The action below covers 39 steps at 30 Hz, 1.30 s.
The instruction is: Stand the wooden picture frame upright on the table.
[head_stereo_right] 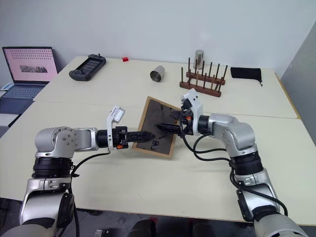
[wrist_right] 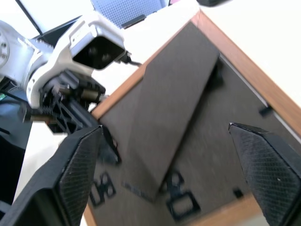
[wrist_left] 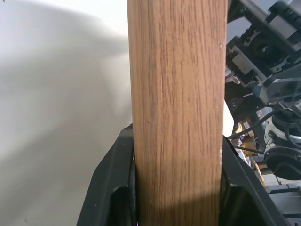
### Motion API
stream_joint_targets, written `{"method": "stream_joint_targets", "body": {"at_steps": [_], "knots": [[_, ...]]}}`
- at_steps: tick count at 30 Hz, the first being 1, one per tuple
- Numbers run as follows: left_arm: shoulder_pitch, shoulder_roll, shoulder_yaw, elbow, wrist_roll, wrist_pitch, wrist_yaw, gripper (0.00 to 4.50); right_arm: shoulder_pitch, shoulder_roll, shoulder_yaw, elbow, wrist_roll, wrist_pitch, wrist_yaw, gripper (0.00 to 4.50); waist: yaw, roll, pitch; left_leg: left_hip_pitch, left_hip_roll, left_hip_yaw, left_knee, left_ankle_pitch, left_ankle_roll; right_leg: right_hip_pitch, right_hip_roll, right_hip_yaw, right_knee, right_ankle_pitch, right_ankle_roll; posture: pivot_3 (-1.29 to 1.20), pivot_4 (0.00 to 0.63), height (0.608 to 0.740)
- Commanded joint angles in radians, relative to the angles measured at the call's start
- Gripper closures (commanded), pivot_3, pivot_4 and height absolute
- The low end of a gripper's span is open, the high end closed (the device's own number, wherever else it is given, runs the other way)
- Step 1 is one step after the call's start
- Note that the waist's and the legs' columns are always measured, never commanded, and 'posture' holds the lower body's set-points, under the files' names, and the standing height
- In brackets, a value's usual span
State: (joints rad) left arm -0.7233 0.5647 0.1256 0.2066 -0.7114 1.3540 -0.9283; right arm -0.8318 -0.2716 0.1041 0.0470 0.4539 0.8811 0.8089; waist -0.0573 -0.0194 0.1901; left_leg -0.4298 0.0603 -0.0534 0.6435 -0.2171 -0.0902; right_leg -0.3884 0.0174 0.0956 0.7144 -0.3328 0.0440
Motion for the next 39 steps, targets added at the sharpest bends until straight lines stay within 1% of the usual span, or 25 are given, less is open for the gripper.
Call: {"method": "stream_joint_targets", "body": {"at_steps": [1,3,5,7,10,12,14,16,17,19,21,22,25,27,30,34,37,39], "knots": [[-0.02,0.003,0.03,-0.037,-0.046,-0.014,-0.016,3.09,-0.014,0.004,-0.009,-0.113,0.109,0.056,0.064,0.01,0.0,0.0,0.0,0.0,0.0,0.0,0.0,0.0,0.0,0.0,0.0,0.0,0.0,0.0,0.0,0.0,0.15,0.74],[-0.02,0.006,0.03,-0.031,-0.045,-0.017,-0.013,3.09,-0.006,-0.007,-0.023,-0.154,0.157,0.096,0.084,0.01,0.003,0.0,0.0,-0.001,0.0,0.0,0.0,0.0,0.0,0.0,0.0,0.0,0.0,0.0,0.0,0.0,0.15,0.74],[-0.014,0.007,0.033,-0.03,-0.044,-0.022,-0.004,3.09,0.015,-0.039,-0.048,-0.209,0.221,0.152,0.108,0.01,0.004,0.0,0.0,-0.001,0.0,-0.001,0.0,0.0,0.0,0.0,0.0,-0.001,0.0,0.0,0.0,0.0,0.15,0.74],[-0.004,0.007,0.038,-0.039,-0.045,-0.02,0.003,3.09,0.04,-0.076,-0.07,-0.236,0.247,0.18,0.114,0.01,0.004,0.0,0.0,-0.001,0.0,-0.001,0.0,0.0,0.0,0.0,0.0,-0.001,0.0,0.0,0.0,0.0,0.15,0.74],[0.007,0.008,0.051,-0.051,-0.059,0.001,0.009,3.09,0.077,-0.138,-0.079,-0.24,0.216,0.153,0.1,0.01,0.002,0.0,0.0,-0.001,0.0,-0.001,0.0,0.0,0.0,0.0,0.0,-0.001,-0.001,0.0,0.0,0.0,0.15,0.74],[0.011,0.01,0.058,-0.055,-0.069,0.015,0.014,3.09,0.097,-0.174,-0.073,-0.239,0.174,0.107,0.09,0.01,0.001,0.0,0.0,-0.001,0.0,-0.001,0.0,0.0,0.0,0.0,0.0,-0.001,-0.001,0.0,0.0,0.0,0.15,0.74],[0.015,0.011,0.071,-0.059,-0.082,0.04,0.025,3.09,0.13,-0.229,-0.058,-0.237,0.105,0.021,0.086,0.01,0.001,0.0,0.0,-0.001,0.0,0.0,0.0,0.0,0.0,0.0,0.0,0.0,-0.001,0.0,0.0,0.0,0.15,0.74],[0.025,0.012,0.108,-0.068,-0.111,0.1,0.043,3.09,0.205,-0.321,-0.05,-0.253,0.014,-0.122,0.111,0.01,0.001,0.0,0.0,-0.001,0.0,0.0,0.0,0.0,0.0,0.0,0.0,0.0,-0.001,0.0,0.0,0.0,0.15,0.74],[0.029,0.013,0.121,-0.072,-0.121,0.123,0.049,3.09,0.232,-0.35,-0.048,-0.258,-0.017,-0.18,0.122,0.01,0.002,0.0,0.0,-0.001,0.0,0.0,0.0,0.0,0.0,0.0,0.0,0.0,-0.001,0.0,0.0,0.0,0.15,0.74],[0.029,0.003,0.176,-0.076,-0.157,0.214,0.072,3.09,0.308,-0.405,-0.025,-0.244,-0.152,-0.464,0.137,0.01,0.003,0.0,0.0,-0.002,-0.001,0.0,0.0,0.0,0.0,0.0,0.0,0.0,-0.002,0.0,0.0,0.0,0.15,0.74],[0.031,0.0,0.2,-0.063,-0.226,0.257,0.116,3.09,0.363,-0.423,0.003,-0.176,-0.317,-0.821,0.084,0.01,0.002,-0.001,0.001,-0.002,-0.001,0.0,0.0,0.0,0.0,0.0,0.0,0.0,-0.003,0.0,0.0,0.0,0.15,0.74],[0.033,0.0,0.204,-0.055,-0.257,0.26,0.138,3.09,0.374,-0.421,0.009,-0.143,-0.365,-0.932,0.063,0.01,0.0,-0.001,0.001,-0.002,-0.001,0.0,0.0,0.0,0.0,0.0,0.0,0.0,-0.003,0.0,0.001,0.0,0.15,0.74],[0.041,0.013,0.189,-0.004,-0.456,0.26,0.244,3.09,0.354,-0.403,0.034,0.025,-0.626,-1.372,-0.182,0.01,-0.006,-0.001,0.001,-0.002,0.0,0.001,0.001,0.0,0.0,0.0,0.0,0.001,-0.002,0.0,0.001,0.0,0.15,0.74],[0.046,0.011,0.18,0.034,-0.566,0.26,0.337,3.09,0.325,-0.386,0.055,0.11,-0.765,-1.572,-0.316,0.01,-0.006,-0.001,0.001,0.0,0.0,0.001,0.001,0.0,0.0,0.0,0.0,0.001,0.0,0.0,0.001,0.0,0.15,0.74],[0.052,-0.005,0.187,0.065,-0.706,0.26,0.474,3.09,0.276,-0.359,0.091,0.186,-0.956,-1.725,-0.489,0.01,-0.008,-0.001,0.001,0.001,0.0,0.001,0.001,0.0,0.0,0.0,0.0,0.002,0.001,0.0,0.001,0.0,0.15,0.74],[0.06,-0.027,0.189,0.055,-0.846,0.26,0.628,3.09,0.215,-0.297,0.115,0.222,-1.099,-1.804,-0.661,0.01,-0.001,-0.001,0.001,0.001,0.0,0.0,0.001,0.002,-0.004,0.0,-0.001,0.001,0.002,0.0,0.0,0.0,0.15,0.74],[0.079,-0.019,0.165,0.045,-0.972,0.229,0.726,3.09,0.174,-0.27,0.141,0.243,-1.162,-1.835,-0.719,0.01,0.001,-0.001,0.001,0.001,0.0,0.0,0.001,0.003,-0.006,0.001,-0.001,0.001,0.001,0.0,0.0,0.0,0.15,0.74],[0.101,-0.005,0.134,0.025,-1.05,0.196,0.778,3.09,0.155,-0.259,0.163,0.276,-1.174,-1.84,-0.73,0.01,0.001,-0.001,0.001,0.001,0.0,0.0,0.001,0.003,-0.006,0.001,-0.001,0.001,0.001,0.0,0.0,0.0,0.15,0.74]]}}
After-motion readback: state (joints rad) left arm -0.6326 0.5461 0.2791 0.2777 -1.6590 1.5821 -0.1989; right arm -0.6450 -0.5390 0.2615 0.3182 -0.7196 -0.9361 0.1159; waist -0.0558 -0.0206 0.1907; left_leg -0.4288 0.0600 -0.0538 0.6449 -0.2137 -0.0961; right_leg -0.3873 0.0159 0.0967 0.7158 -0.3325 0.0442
